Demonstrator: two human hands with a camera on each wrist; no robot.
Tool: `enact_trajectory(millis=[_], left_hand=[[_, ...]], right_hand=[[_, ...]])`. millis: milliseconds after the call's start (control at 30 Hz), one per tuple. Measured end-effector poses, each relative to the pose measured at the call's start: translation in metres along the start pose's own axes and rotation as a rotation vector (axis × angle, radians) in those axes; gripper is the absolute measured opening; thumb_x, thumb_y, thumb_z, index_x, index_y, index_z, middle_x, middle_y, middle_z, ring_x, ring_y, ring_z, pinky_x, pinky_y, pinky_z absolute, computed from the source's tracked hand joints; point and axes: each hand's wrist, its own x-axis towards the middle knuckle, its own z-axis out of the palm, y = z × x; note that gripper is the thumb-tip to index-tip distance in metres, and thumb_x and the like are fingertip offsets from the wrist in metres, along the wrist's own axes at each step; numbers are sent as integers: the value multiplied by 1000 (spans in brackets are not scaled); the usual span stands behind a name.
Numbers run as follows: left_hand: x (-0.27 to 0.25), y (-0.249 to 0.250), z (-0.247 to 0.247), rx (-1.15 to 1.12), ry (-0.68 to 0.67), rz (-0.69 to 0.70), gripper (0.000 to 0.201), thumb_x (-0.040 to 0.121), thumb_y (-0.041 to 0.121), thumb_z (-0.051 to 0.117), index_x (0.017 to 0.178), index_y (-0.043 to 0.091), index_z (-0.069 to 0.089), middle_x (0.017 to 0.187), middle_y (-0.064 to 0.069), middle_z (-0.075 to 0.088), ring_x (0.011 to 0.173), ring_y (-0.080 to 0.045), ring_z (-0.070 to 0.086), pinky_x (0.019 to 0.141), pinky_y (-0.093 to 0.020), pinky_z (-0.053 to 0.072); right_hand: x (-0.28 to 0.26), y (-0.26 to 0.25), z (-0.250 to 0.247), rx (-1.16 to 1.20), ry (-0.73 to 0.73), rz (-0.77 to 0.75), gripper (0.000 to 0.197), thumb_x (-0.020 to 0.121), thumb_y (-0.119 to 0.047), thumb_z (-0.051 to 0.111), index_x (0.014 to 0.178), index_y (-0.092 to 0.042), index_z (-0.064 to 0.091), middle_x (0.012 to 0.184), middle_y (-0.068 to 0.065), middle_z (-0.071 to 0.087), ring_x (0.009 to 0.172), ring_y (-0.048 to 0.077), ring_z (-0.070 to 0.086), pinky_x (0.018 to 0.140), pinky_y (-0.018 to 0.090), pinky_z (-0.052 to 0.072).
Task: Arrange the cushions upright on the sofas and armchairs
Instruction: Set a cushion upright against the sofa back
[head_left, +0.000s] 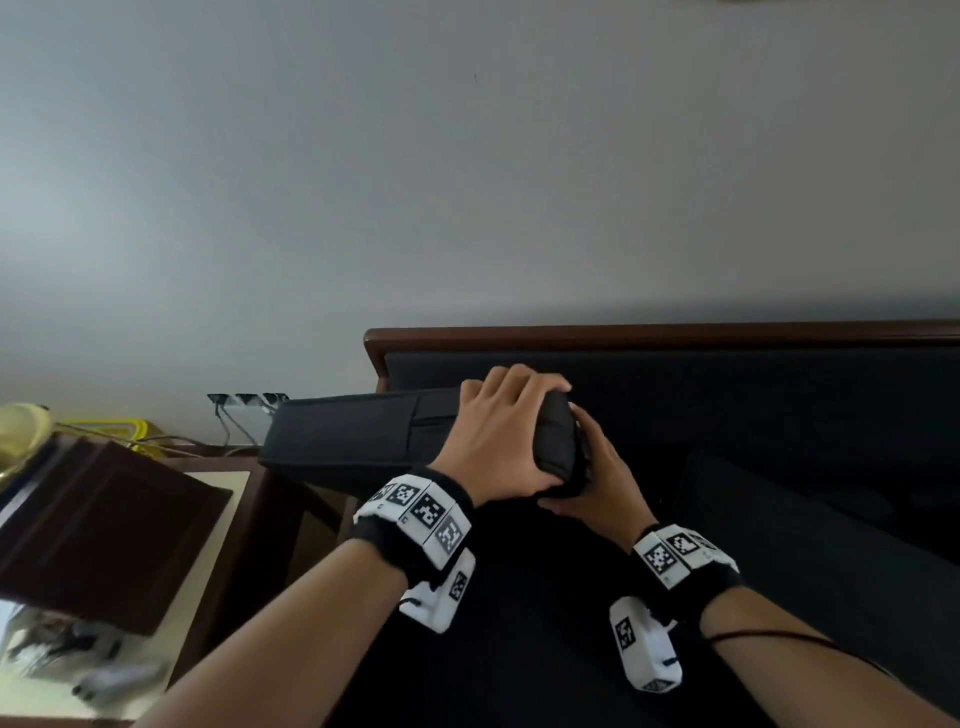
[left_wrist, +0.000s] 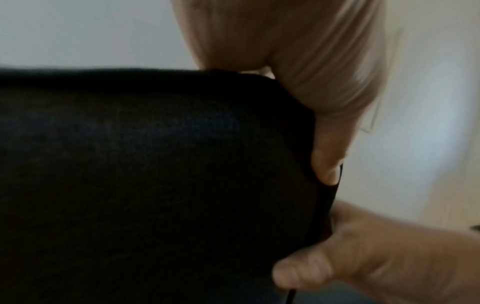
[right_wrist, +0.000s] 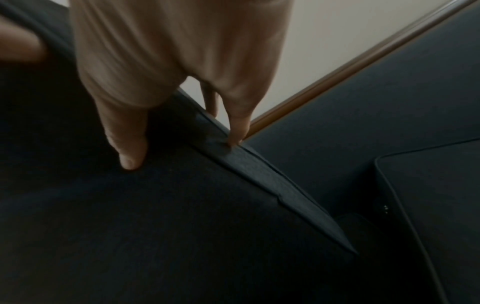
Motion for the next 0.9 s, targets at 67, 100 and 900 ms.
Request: enact_trajectory(millis=[67,100,900], left_hand=[[0,1,1,-27,-39,9,98,60,56,84,142,28,39,139,4,46,128,-20,41,106,-43,30],[-1,-3,1,-26,-73,-9,103,60,59,84,145,29,36,144,4,43,132,-19,38,109,-44,28],[-119,-97,6,198,-67,-261,89,53,45,80,133,31,44,125,1,54,116,-29,55,94,-50,44]], right_hand=[[-5,5,-10,-6,-3,33,126,53,-16,95,153,-32,20,151,5,44,136,25,45,107,35,40],[-8,6,-16,-2,3,39,126,52,-14,95,152,-32,20,147,5,47,134,25,48,104,31,40],[-58,-36,21,-897,236,-237,94,40,-39,87,125,-21,54,107,4,56,95,27,56,98,61,34]])
